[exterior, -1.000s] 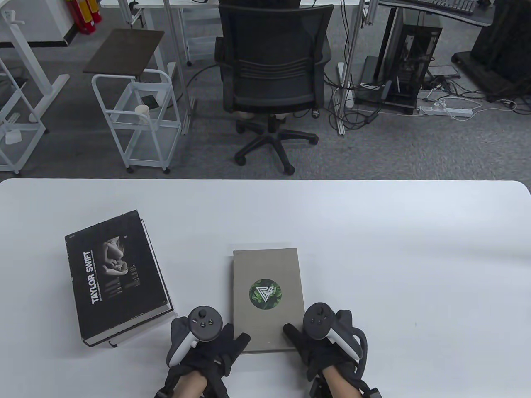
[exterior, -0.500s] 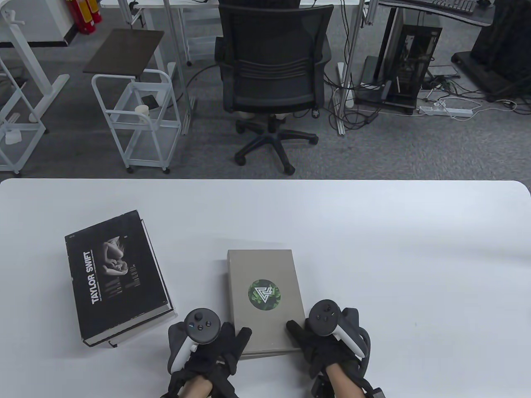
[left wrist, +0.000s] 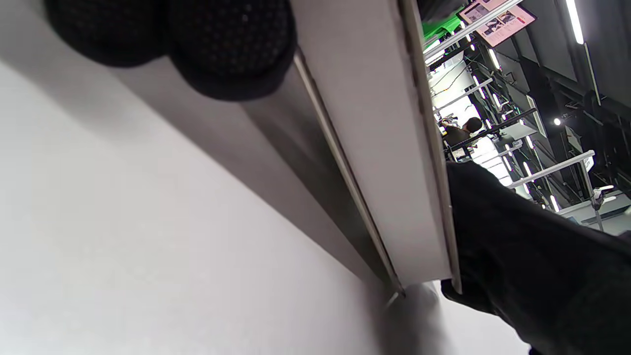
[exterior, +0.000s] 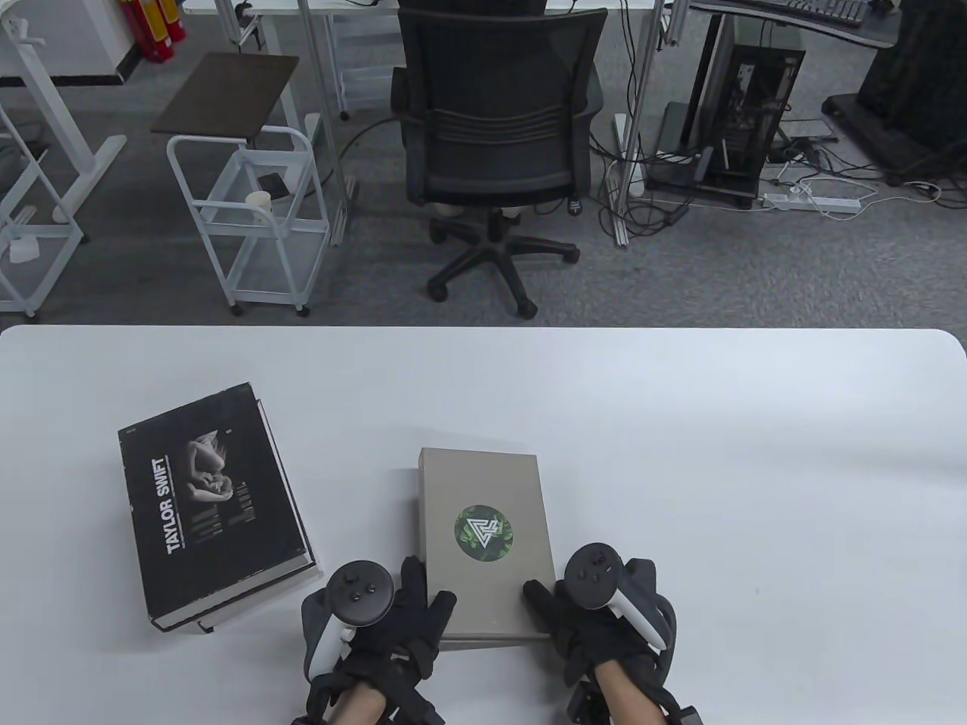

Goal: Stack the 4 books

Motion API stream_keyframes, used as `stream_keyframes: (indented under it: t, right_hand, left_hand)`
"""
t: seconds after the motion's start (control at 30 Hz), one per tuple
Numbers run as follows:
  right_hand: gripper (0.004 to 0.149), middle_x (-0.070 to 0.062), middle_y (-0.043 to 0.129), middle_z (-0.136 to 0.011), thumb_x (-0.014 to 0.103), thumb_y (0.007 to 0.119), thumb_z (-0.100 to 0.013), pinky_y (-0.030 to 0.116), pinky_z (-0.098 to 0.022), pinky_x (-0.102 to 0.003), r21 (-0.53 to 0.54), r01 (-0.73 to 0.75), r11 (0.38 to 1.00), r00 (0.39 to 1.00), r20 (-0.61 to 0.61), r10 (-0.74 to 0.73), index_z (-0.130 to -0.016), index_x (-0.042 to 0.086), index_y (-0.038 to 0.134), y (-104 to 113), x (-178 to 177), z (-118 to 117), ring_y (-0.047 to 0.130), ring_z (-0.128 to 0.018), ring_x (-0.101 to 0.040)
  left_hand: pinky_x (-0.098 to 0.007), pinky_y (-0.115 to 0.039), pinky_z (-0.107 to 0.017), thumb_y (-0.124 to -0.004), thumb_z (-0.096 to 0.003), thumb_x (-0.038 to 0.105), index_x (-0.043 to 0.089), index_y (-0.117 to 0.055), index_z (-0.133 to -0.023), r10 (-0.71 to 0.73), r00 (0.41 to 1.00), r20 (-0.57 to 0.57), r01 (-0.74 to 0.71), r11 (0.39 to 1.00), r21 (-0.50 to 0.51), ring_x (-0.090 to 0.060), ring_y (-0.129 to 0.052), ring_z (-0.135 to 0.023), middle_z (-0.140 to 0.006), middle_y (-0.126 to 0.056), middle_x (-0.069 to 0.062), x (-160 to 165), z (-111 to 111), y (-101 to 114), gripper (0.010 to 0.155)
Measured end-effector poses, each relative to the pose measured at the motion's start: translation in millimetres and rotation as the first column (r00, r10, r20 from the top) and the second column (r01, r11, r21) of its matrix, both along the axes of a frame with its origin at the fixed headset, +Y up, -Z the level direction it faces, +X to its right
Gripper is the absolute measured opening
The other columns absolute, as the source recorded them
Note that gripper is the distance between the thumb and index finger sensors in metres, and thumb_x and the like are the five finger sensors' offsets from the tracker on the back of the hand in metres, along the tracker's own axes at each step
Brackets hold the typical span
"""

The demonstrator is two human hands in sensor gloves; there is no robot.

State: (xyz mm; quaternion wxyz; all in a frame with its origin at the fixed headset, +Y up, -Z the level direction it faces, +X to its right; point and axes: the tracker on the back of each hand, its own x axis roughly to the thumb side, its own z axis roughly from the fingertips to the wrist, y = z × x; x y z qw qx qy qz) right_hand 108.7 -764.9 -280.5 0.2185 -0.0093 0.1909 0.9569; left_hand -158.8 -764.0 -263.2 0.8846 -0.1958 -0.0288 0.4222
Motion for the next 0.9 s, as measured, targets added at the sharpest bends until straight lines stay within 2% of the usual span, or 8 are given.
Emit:
stream_keyframes:
  t: [0.17, 0.27, 0.4, 0.5, 0.73, 0.9]
  right_hand:
    - [0.069, -0.026, 0.053, -0.114, 0.060, 0.054, -0.062, 0.050, -0.073, -0.069, -0.010, -0.010, 1.000, 1.000, -0.026, 0.010, -0.098, 0.007, 0.080, 2, -2, 0, 0.047, -0.103, -0.053]
    - [0.073, -0.028, 0.050, -0.114, 0.061, 0.054, -0.062, 0.050, -0.073, -0.068, -0.028, 0.050, 0.998, 0.999, -0.013, -0.051, -0.109, 0.007, 0.064, 4, 2, -1, 0.047, -0.102, -0.055]
    - [0.073, -0.029, 0.048, -0.115, 0.061, 0.053, -0.062, 0.049, -0.073, -0.069, 0.000, 0.097, 0.995, 0.995, 0.028, -0.097, -0.113, 0.009, 0.058, 9, 10, -2, 0.046, -0.102, -0.055]
    - [0.073, -0.029, 0.047, -0.115, 0.061, 0.052, -0.062, 0.049, -0.073, -0.069, 0.004, 0.139, 0.990, 0.989, 0.047, -0.139, -0.113, 0.010, 0.057, 10, 15, -3, 0.045, -0.102, -0.055]
    - [0.070, -0.029, 0.048, -0.115, 0.061, 0.052, -0.063, 0.049, -0.073, -0.069, -0.004, 0.143, 0.990, 0.989, 0.041, -0.143, -0.113, 0.013, 0.059, 10, 14, -3, 0.046, -0.102, -0.055]
    - [0.069, -0.029, 0.049, -0.115, 0.061, 0.052, -0.063, 0.050, -0.073, -0.068, 0.009, 0.136, 0.991, 0.990, 0.027, -0.136, -0.112, 0.014, 0.061, 11, 12, -3, 0.047, -0.102, -0.056]
  left_hand:
    - [-0.050, -0.078, -0.032, -0.059, -0.0537, 0.042, -0.001, -0.023, -0.105, -0.049, 0.999, -0.003, 0.049, 0.999, -0.004, -0.024, -0.091, -0.039, -0.088, -0.068, -0.024, 1, 0, 12, 0.076]
    - [-0.049, -0.078, -0.028, -0.060, -0.0534, 0.041, -0.001, -0.025, -0.105, -0.063, 0.998, 0.000, 0.063, 0.998, -0.021, -0.025, -0.092, -0.036, -0.087, -0.069, -0.025, -1, -1, 20, 0.075]
    - [-0.048, -0.078, -0.025, -0.060, -0.0531, 0.039, 0.000, -0.029, -0.106, -0.138, 0.990, 0.017, 0.138, 0.990, 0.030, -0.025, -0.092, -0.032, -0.087, -0.071, -0.026, -5, 0, 38, 0.072]
    - [-0.049, -0.078, -0.025, -0.060, -0.0531, 0.039, 0.000, -0.030, -0.106, -0.204, 0.979, 0.031, 0.202, 0.978, 0.060, -0.025, -0.092, -0.032, -0.086, -0.071, -0.026, -11, 3, 56, 0.071]
    - [-0.050, -0.077, -0.026, -0.059, -0.0530, 0.038, 0.001, -0.032, -0.106, -0.201, 0.979, -0.018, 0.201, 0.969, 0.143, -0.026, -0.091, -0.033, -0.087, -0.070, -0.026, -38, 13, 108, 0.071]
    - [-0.051, -0.077, -0.027, -0.060, -0.0528, 0.038, 0.002, -0.033, -0.107, -0.183, 0.974, -0.133, 0.208, 0.956, 0.207, -0.027, -0.092, -0.033, -0.087, -0.071, -0.026, -78, 18, 149, 0.070]
